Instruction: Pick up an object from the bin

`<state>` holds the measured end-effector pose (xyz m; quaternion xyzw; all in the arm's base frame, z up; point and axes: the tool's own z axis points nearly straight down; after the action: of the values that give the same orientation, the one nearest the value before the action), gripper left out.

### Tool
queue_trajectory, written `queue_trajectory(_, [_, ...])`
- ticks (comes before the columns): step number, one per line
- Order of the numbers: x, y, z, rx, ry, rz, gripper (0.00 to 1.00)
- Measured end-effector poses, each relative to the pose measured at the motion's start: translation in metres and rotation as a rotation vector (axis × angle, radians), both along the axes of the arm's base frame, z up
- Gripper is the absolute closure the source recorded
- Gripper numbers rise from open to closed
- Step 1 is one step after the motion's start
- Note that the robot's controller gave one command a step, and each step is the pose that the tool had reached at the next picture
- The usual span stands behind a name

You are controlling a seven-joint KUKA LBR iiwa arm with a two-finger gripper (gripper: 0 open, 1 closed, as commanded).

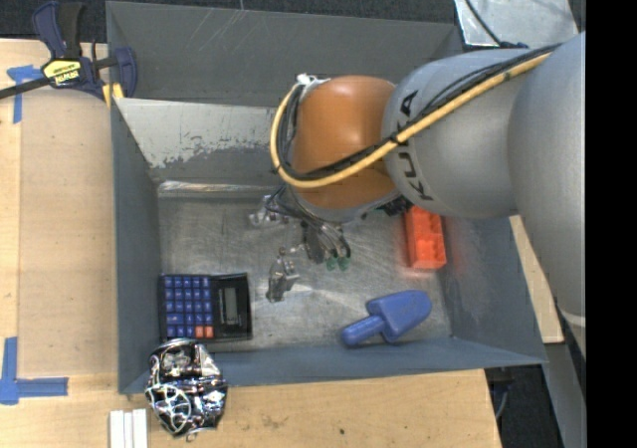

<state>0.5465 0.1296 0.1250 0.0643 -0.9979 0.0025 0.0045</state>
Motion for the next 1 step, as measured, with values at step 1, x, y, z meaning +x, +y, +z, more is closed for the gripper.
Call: queue_trajectory(1, [0.0048,0.0275,-0.0339,0.007,-0.017,0.102,0.0])
